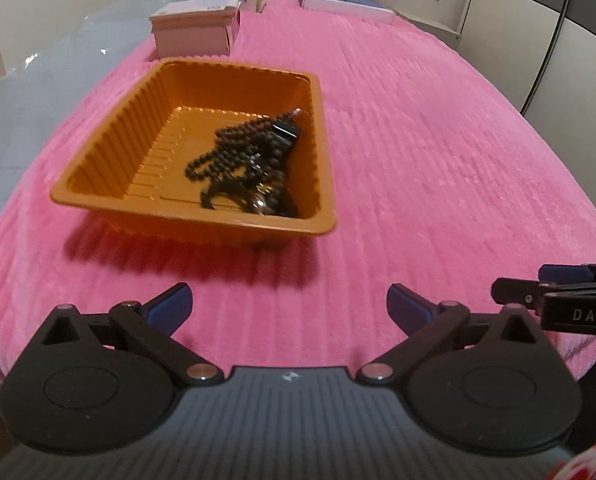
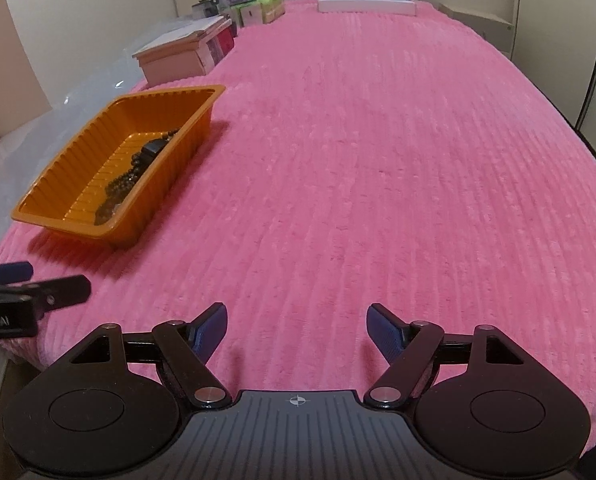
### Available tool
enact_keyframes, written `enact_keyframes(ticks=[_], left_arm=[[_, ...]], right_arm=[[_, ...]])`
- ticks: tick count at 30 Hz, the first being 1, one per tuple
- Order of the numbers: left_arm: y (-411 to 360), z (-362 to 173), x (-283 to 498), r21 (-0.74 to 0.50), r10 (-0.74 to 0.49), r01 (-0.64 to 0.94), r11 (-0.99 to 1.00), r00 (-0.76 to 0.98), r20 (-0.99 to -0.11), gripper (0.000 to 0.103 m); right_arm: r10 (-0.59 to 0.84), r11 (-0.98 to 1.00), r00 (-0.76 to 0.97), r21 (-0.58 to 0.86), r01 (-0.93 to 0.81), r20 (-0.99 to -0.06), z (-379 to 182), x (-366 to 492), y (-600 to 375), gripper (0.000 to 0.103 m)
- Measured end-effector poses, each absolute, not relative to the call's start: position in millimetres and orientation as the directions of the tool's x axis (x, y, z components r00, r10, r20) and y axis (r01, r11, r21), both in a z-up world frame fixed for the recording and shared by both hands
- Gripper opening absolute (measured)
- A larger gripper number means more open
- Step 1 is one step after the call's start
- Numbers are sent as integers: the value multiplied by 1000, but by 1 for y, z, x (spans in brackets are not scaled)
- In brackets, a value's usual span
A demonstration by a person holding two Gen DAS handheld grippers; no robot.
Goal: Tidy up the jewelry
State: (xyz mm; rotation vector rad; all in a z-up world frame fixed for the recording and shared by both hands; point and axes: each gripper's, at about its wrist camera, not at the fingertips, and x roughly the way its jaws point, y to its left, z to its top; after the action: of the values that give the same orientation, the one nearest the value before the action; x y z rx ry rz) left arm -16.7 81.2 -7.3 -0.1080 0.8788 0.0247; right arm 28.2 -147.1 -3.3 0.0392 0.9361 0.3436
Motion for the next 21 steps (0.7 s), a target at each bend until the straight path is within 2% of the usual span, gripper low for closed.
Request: enact_keyframes(ticks=[21], left_arm=[[56, -8, -12, -37, 10, -62, 997, 624, -781, 102]], right_arm=[[297, 948, 549, 169, -271, -781, -4, 27, -146, 76]])
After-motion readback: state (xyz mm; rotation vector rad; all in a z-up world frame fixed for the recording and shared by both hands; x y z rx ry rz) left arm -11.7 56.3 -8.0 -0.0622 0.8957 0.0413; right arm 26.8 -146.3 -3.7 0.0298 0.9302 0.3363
